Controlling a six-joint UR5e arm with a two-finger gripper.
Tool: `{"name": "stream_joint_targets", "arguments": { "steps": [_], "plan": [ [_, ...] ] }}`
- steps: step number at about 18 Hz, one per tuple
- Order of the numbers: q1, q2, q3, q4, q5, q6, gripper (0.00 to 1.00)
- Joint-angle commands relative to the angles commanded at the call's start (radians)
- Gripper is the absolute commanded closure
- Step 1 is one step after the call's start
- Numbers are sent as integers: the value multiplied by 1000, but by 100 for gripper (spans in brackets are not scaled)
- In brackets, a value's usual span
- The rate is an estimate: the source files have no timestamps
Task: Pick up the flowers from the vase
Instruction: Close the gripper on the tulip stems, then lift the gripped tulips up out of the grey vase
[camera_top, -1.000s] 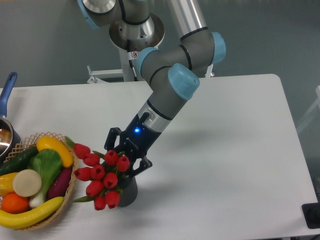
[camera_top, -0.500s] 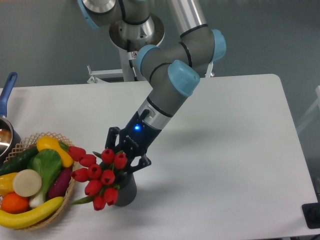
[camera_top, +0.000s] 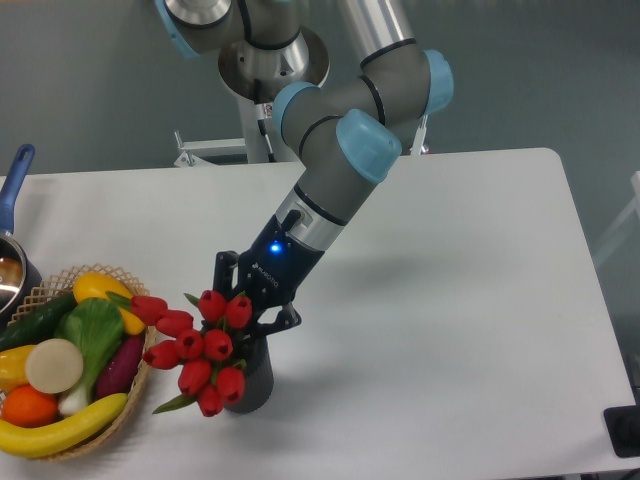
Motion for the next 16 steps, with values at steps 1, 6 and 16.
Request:
{"name": "stream_joint_targets", "arguments": {
  "steps": [1,6,16],
  "plan": [
    [3,5,6,0,-2,-8,73],
    [38,28,44,0,-95,-98,73],
    [51,68,97,0,-135,-218,72]
  ]
}}
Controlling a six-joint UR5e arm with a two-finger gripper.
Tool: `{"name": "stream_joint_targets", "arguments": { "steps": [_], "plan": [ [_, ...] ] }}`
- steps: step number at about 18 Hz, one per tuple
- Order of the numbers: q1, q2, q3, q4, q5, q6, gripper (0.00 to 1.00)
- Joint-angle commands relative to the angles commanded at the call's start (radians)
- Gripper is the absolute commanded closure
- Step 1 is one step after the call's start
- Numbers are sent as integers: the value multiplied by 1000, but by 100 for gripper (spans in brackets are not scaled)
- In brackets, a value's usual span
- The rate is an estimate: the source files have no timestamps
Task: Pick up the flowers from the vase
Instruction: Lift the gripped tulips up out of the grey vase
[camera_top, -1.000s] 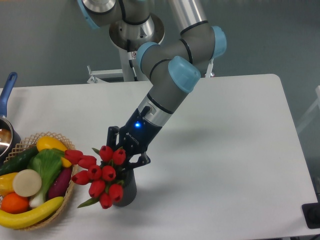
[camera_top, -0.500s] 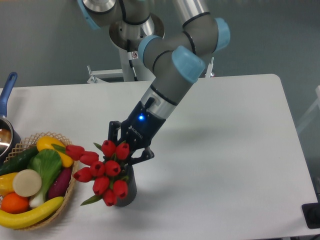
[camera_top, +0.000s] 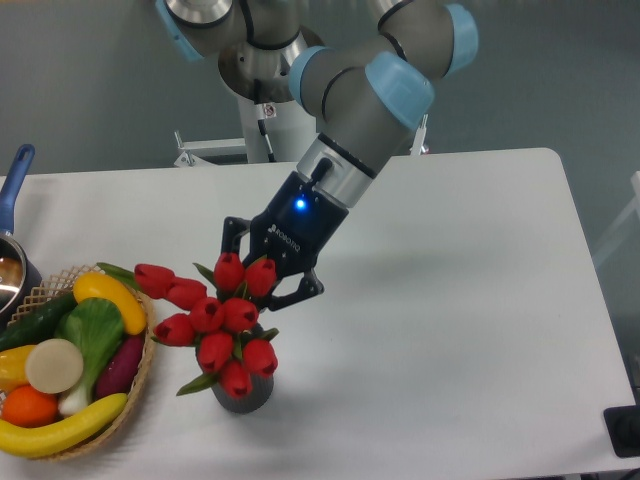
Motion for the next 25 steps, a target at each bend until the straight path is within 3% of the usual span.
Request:
{"name": "stream_joint_targets", "arguments": {
  "steps": [10,18,25],
  "plan": [
    [18,-3,100,-2,0,-106,72],
    [92,-2,135,-2,-24,-143,72],
    [101,-2,141,-2,-46,-143,72]
  ]
}}
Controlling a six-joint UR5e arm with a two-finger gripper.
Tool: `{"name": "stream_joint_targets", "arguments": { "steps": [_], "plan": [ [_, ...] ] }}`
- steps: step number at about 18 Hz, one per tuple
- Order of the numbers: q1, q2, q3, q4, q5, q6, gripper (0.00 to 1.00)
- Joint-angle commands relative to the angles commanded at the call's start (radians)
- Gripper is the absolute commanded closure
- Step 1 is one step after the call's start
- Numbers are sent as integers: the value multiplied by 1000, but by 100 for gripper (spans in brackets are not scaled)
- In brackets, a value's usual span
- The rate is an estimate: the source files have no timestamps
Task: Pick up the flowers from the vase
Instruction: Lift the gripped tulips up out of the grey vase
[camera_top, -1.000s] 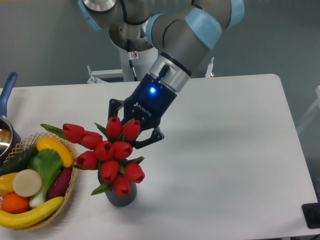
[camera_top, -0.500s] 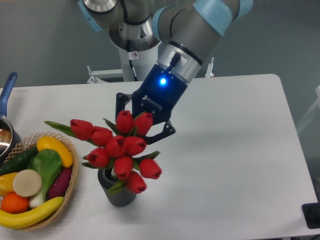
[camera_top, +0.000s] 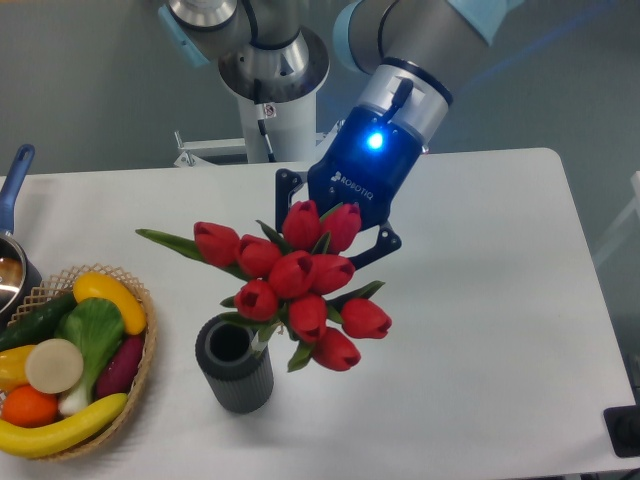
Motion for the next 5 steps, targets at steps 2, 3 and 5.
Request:
{"name": "stream_joint_targets", "arguments": {
  "steps": [2,3,5],
  "plan": [
    [5,0,2,0,0,2,72],
    [8,0,0,0,0,2,72],
    [6,0,-5,0,0,2,72]
  ]
}}
